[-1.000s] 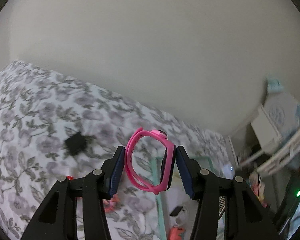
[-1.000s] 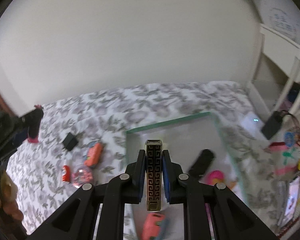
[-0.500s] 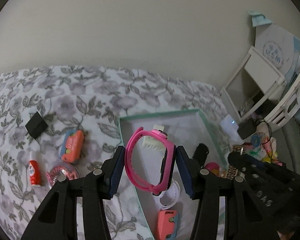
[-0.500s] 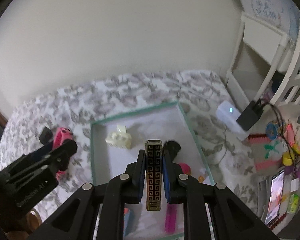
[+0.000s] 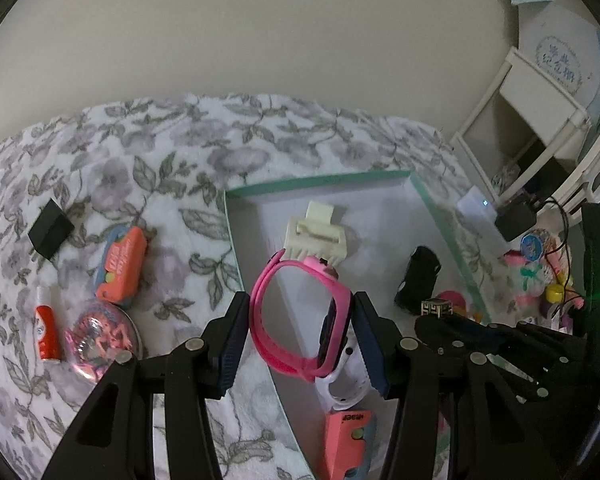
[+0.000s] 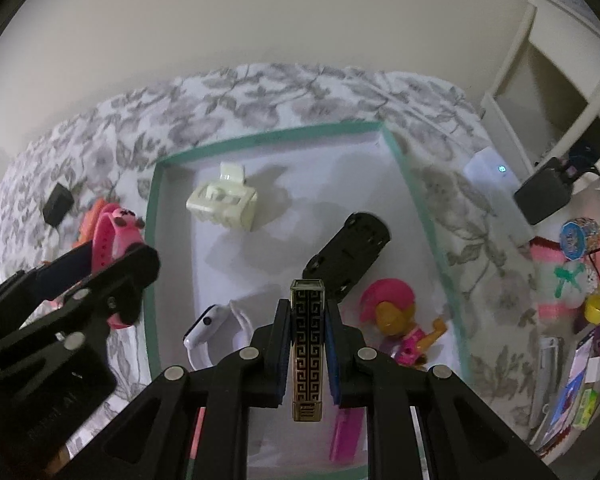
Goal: Organize rigid objects
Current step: 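Carry the patterned lighter and pink-band watch into the tray and open both grippers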
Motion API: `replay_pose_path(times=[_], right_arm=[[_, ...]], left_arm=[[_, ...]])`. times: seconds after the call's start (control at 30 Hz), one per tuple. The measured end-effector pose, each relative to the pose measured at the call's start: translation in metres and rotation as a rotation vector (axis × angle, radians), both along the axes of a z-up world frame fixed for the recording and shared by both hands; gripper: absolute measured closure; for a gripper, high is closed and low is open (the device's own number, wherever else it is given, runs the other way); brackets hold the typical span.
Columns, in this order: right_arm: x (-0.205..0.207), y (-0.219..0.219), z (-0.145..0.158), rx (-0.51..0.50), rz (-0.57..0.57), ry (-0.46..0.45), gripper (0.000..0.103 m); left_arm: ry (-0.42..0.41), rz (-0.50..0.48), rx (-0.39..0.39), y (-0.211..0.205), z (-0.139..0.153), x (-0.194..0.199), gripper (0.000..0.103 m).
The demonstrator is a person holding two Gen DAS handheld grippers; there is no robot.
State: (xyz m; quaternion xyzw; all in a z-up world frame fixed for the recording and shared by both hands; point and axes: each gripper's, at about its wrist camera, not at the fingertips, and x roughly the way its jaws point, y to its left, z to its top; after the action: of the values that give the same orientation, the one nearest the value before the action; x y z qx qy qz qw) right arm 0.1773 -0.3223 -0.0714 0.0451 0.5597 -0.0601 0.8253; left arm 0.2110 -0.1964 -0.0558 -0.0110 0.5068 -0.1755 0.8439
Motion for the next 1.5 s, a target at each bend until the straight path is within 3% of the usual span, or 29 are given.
replay_pose_path(times=[0.83,1.23,1.33,1.43,1.5], right_arm=[[0.012,0.007,-0.047,0.045,-0.015,0.078,0.086],[0.013,0.007,-0.044,0.043,-0.011,0.079,0.085],[0.013,0.006,-0.039,0.038,-0.013,0.071,0.081],[0.013,0.006,-0.032,0.02,-0.016,0.057,0.062],[0.012,0.005,-0.027,0.014,-0.019,0.045,0.06]], left_arm=[[0.086,-0.011,0.004,-0.004,-0.032,0.004,0.048],[0.086,-0.003,0.009,-0.003,-0.026,0.004,0.043],[0.082,-0.003,0.005,-0.003,-0.022,0.004,0.042],[0.078,0.003,0.006,-0.001,-0.019,0.004,0.042],[0.074,0.011,0.005,0.001,-0.017,0.004,0.042]])
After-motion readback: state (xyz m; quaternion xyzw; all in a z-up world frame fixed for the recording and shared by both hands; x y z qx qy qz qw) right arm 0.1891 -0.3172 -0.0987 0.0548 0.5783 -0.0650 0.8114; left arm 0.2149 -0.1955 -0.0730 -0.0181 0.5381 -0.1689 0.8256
